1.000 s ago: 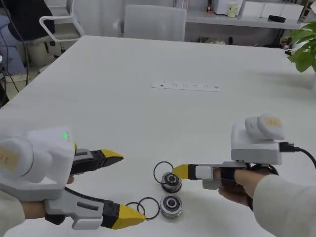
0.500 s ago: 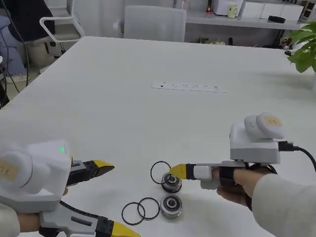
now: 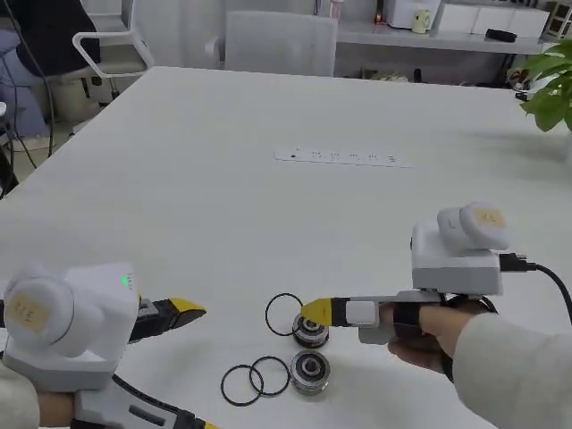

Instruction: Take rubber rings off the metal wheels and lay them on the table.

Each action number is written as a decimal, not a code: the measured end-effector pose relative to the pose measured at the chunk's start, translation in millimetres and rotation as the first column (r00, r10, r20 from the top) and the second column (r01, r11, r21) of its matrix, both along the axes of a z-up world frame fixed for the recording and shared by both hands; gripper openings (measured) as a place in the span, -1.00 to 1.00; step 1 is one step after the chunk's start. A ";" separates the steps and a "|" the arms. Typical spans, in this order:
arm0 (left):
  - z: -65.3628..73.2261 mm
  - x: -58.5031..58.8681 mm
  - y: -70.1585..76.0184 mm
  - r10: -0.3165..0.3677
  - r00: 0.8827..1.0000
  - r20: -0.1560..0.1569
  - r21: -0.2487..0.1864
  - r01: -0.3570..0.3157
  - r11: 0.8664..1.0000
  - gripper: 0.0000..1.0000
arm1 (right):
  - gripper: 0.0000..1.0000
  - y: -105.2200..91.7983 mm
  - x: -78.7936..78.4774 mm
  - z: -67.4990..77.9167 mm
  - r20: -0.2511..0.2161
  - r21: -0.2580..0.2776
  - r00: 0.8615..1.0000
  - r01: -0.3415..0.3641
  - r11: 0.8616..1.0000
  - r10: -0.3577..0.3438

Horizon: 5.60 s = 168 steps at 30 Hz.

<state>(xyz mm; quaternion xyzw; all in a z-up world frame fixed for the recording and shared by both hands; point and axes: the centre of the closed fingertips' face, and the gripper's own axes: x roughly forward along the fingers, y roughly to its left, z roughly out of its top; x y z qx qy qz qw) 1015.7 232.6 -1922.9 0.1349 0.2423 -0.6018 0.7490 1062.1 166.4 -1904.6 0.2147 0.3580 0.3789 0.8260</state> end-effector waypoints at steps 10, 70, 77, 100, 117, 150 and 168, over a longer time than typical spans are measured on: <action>-0.6 -3.5 -1.0 -0.013 1.000 -0.003 0.007 0.013 1.000 0.99 | -1.00 13.1 -11.9 -1.6 -0.006 -0.011 0.999 -0.055 0.998 0.054; -7.8 -7.7 -0.3 -0.025 0.999 -0.045 0.023 0.026 0.999 0.92 | -1.00 41.4 -61.5 -47.8 -0.035 -0.226 0.942 -0.332 0.916 0.333; -7.6 -7.4 -0.4 -0.024 0.999 -0.046 0.022 0.025 0.999 0.91 | -0.99 41.8 -61.3 -47.3 -0.031 -0.228 0.941 -0.336 0.914 0.338; -6.9 -7.0 -0.6 -0.015 0.999 -0.049 0.018 0.016 1.000 0.89 | -0.72 46.6 -61.0 -38.4 0.103 -0.332 0.890 -0.390 0.859 0.444; -6.4 -6.7 -0.3 -0.013 0.999 -0.049 0.017 0.014 1.000 0.88 | -0.69 42.3 -50.8 -30.5 0.138 -0.331 0.898 -0.356 0.874 0.418; -8.9 -8.2 0.4 -0.019 0.998 -0.056 0.028 0.021 0.999 0.87 | -0.45 22.9 -14.3 11.4 0.257 -0.232 0.932 -0.197 0.953 0.255; -7.6 -8.4 -0.9 -0.015 0.998 -0.060 0.023 0.017 1.000 0.86 | -0.46 -13.1 14.6 23.0 0.303 -0.204 0.947 -0.049 0.978 0.111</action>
